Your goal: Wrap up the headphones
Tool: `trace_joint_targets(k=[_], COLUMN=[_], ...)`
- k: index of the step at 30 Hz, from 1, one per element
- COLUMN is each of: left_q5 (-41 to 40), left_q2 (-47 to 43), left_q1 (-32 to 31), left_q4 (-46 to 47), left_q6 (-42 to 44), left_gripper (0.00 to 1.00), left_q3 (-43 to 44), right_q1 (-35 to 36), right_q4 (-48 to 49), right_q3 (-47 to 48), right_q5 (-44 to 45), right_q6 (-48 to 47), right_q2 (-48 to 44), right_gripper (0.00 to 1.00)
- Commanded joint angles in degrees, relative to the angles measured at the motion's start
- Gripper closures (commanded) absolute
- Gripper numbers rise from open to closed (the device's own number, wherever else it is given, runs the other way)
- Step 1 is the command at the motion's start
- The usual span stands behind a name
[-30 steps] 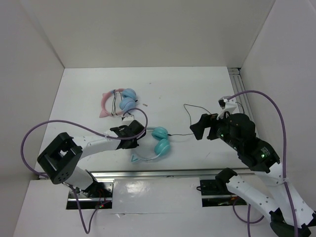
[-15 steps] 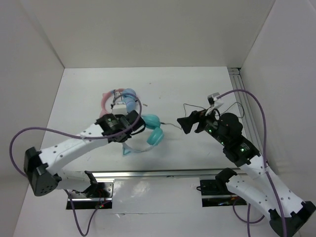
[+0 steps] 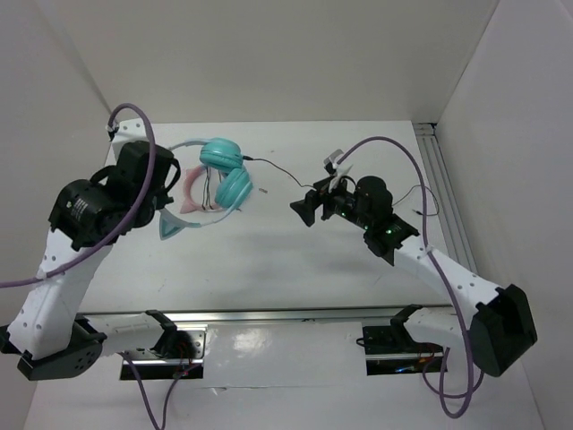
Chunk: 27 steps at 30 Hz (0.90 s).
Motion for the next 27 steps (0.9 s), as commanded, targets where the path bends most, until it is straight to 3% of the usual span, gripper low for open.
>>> trace_joint_targets(k=[1,6,8,12,16,17,19,20,21,23,24,25,27], left_q5=[4.36,7.7,8.33,8.33,7.8,7.8,7.27,7.27,7.27,6.66,6.66,6.66,6.05], left_q2=[-0.25,-1.48,-2.0,-2.62,-2.62,-2.62,-2.62,-2.62,-2.62,-2.62,-2.62,-2.62,-3.93], left_q1=[1.83,5.35,6.57,6.58,6.58,6.58,6.58,7.1,7.11,7.11,7.63,7.63,7.63], left_q4=[2.59,3.38,3.9,4.43,4.43,4.43,4.43,4.43,4.43,4.43,5.13,5.92,7.32], left_q6=[4.59,5.91,6.53,6.53,6.53,6.53,5.91,5.91,5.91,5.39,5.39,5.39,5.39], left_gripper=[1.0,1.0,1.0,1.0,1.0,1.0,1.0,1.0,1.0,1.0,1.0,1.0,1.0], left_q3=[4.71,5.24,5.24,5.24,4.71,4.71,4.71,4.71,4.19,3.66,2.88,2.26,0.15], right_q1=[-0.35,-0.35,-0.35,-0.87,-2.1,-2.1,-2.1,-2.1,-2.1,-2.1,-2.1,-2.1,-2.1], right_q4=[9.01,14.72,16.66,20.08,22.11,22.63,25.26,26.32,27.2,29.39,29.41,29.41,28.18], right_q3=[3.41,2.0,1.39,0.69,1.29,1.3,1.3,0.6,0.59,-1.07,-1.07,-1.68,-2.22], right_q5=[-3.18,-3.19,-3.19,-1.97,-4.59,-5.29,-6.44,-6.44,-7.05,-7.06,-7.06,-5.67,-1.9], right_q6=[-2.48,-1.87,-1.87,-1.87,-0.72,-0.2,0.67,1.21,2.17,3.23,3.84,4.37,4.38], right_q2=[4.18,10.07,11.31,13.16,17.19,17.81,19.65,20.19,20.19,21.5,21.51,21.51,19.85], right_gripper=[0.05,0.17,0.28,0.3,0.4,0.47,0.47,0.53,0.66,0.71,0.82,0.99,1.0])
